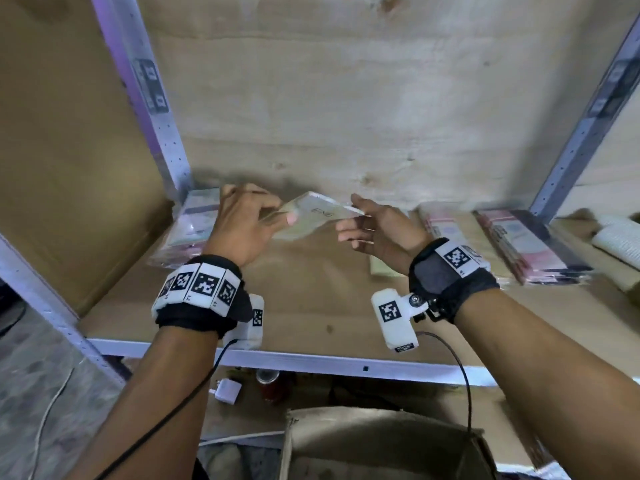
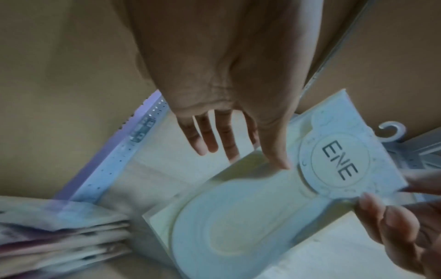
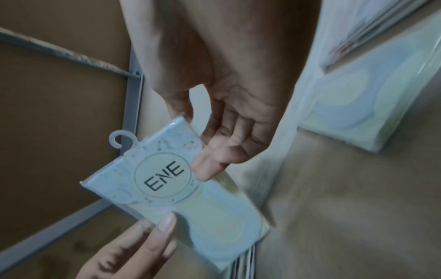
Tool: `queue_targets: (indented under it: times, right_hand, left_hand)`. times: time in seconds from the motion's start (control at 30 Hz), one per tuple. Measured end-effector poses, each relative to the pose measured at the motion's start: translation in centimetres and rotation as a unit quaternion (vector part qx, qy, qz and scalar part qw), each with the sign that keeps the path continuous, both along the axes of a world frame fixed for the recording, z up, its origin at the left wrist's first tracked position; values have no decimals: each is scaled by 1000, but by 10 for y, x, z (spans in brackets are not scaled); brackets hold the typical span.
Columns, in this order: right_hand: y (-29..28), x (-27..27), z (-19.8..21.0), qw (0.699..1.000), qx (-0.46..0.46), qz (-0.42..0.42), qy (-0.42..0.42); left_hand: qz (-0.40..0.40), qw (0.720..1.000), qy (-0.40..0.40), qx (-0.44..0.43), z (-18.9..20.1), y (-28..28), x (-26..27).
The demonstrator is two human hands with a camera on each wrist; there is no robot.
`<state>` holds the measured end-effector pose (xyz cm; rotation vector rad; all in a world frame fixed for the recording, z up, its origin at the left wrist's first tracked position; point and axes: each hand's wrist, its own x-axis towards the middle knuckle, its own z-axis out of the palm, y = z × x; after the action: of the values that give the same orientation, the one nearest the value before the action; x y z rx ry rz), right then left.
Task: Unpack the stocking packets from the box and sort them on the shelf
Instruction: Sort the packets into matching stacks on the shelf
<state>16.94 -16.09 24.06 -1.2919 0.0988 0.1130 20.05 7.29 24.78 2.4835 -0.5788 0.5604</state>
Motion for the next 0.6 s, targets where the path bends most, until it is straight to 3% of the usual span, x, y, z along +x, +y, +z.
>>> queue_targets:
  times: [0.23, 0.4, 0.47, 0.53, 0.6]
  right_hand:
    - [-58, -25, 0, 999, 45, 0, -20]
    - [-79, -40, -24, 990, -133, 13, -41]
    - [-85, -43, -31, 980, -195, 30, -32]
    - [-91, -45, -36, 973, -226, 40, -26]
    - [-99, -47, -41, 979, -195, 50, -29]
  left_hand:
    - [-121, 975, 75, -172, -2, -53, -19]
    - [-154, 946, 151, -241, -16, -90, -22]
    - [-136, 922, 210, -296, -21, -103, -19]
    - [-112, 895, 255, -347, -29, -112, -14]
    - [-101, 871, 306, -372, -38, -123, -8]
